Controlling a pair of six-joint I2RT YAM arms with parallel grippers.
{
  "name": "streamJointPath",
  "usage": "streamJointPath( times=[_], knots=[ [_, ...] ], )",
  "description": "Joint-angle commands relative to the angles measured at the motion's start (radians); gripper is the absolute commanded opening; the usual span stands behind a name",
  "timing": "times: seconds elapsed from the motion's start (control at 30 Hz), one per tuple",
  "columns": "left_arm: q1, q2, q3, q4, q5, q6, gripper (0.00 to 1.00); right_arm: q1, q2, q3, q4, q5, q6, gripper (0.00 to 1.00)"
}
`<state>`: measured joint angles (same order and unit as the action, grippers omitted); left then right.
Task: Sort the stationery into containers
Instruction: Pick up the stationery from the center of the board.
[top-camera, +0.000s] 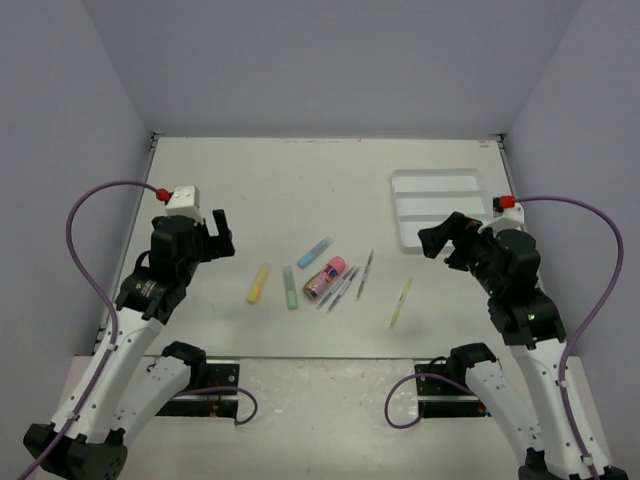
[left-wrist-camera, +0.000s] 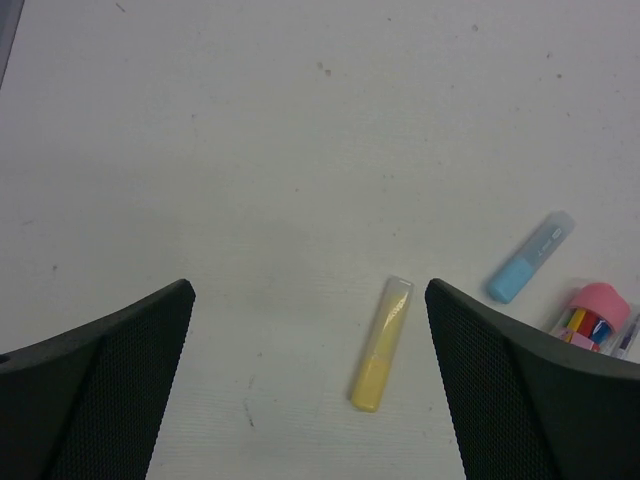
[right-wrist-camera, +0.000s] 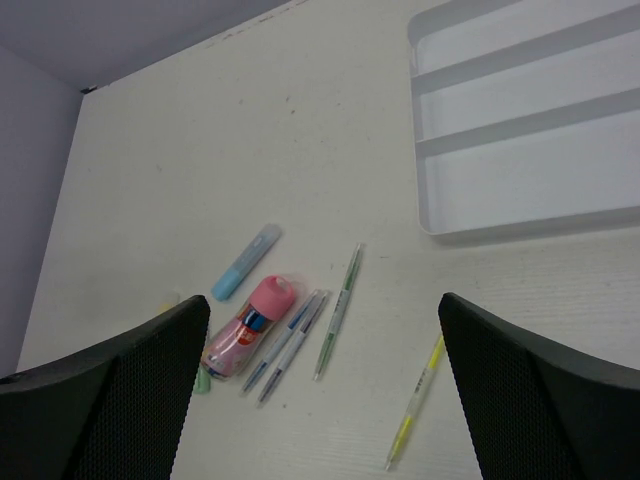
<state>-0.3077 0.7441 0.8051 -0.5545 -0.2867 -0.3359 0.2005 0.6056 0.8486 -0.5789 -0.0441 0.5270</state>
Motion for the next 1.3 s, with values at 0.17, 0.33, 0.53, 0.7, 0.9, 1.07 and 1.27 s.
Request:
streamJointPath(
  times=[0.17,0.33,0.53,0.7,0.9,1.07,1.27],
  knots=[
    [-0.065,0.283,0.196,0.031,0.254,-0.056,1.00,-0.006,-0.048,0.009,0.051,-0.079,0.055,0.99],
    [-0.304,0.492,0.275,0.039,0.100,-0.114,1.00,-0.006,-0.036,-0.020,0.114,-0.202,0.069,0.99],
    [-0.445,0.721,0.339,0.043,0.061,-0.065,1.00,-0.006,-0.005,-0.022,0.096,-0.271,0.024,0.99],
    [-0.456,0.825,0.355,0.039,0.080,-0.044,0.94,-0.006,-0.003,-0.038,0.084,-0.292,0.020,0.99],
    [-0.462,0.894,0.345,0.067,0.154,-0.024,0.79,-0.006,0.020,-0.066,0.102,-0.344,0.012,0.99],
    [-0.495,0.897,0.330,0.088,0.178,-0.032,0.77,-0.006,0.040,-0.068,0.103,-0.358,0.007,0.99],
    [-0.511,0.909,0.310,0.108,0.199,-0.034,0.73,-0.005,0.045,-0.078,0.116,-0.374,0.010,0.99]
  ],
)
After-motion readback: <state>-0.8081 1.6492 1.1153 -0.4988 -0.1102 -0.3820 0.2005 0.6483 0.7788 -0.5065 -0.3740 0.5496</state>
